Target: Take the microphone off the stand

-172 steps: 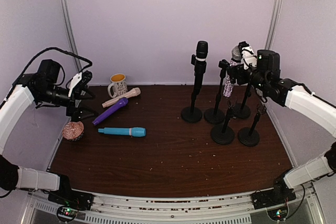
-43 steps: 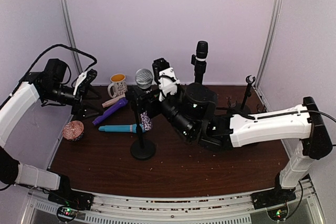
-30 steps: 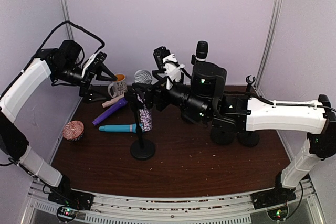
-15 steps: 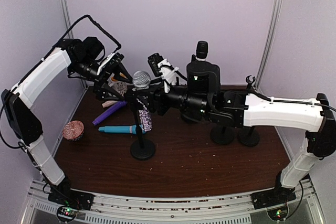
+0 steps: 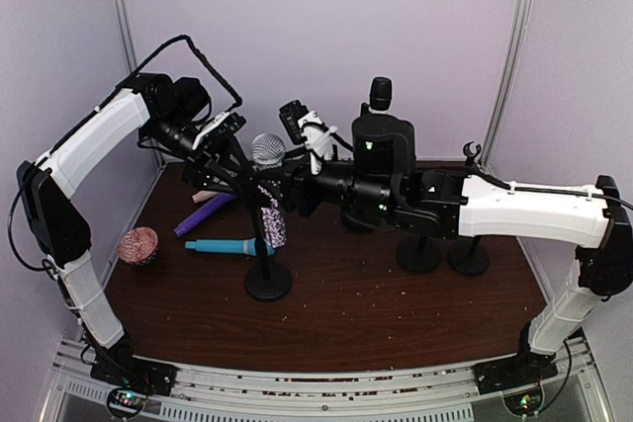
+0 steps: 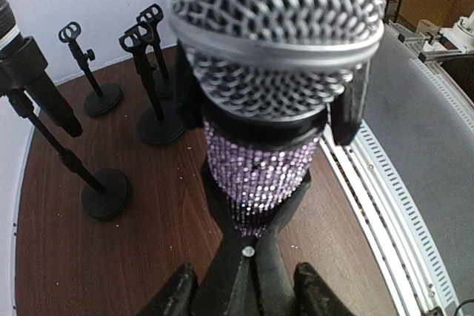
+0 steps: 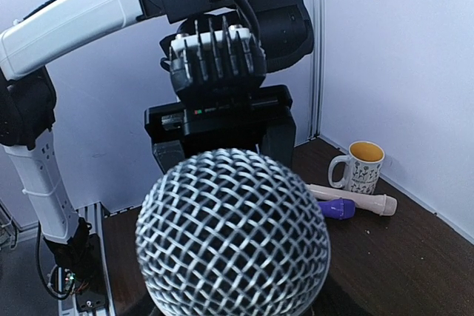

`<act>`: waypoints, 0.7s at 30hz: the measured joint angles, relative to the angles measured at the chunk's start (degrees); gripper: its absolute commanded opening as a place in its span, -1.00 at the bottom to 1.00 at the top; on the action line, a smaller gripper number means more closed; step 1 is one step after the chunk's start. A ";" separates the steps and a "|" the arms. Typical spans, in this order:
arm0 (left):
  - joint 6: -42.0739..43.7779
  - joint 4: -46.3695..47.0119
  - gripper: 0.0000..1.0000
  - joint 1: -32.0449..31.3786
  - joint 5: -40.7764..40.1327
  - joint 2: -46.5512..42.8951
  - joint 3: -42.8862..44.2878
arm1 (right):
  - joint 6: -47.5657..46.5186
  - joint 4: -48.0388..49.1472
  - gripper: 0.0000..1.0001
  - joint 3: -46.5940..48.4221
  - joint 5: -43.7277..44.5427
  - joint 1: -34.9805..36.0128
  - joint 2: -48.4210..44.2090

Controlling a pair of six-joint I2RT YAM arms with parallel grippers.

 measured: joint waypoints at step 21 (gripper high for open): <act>-3.15 1.53 -0.74 0.11 -2.21 0.09 1.44 | -5.73 -3.91 -0.73 3.45 3.67 -0.15 -4.22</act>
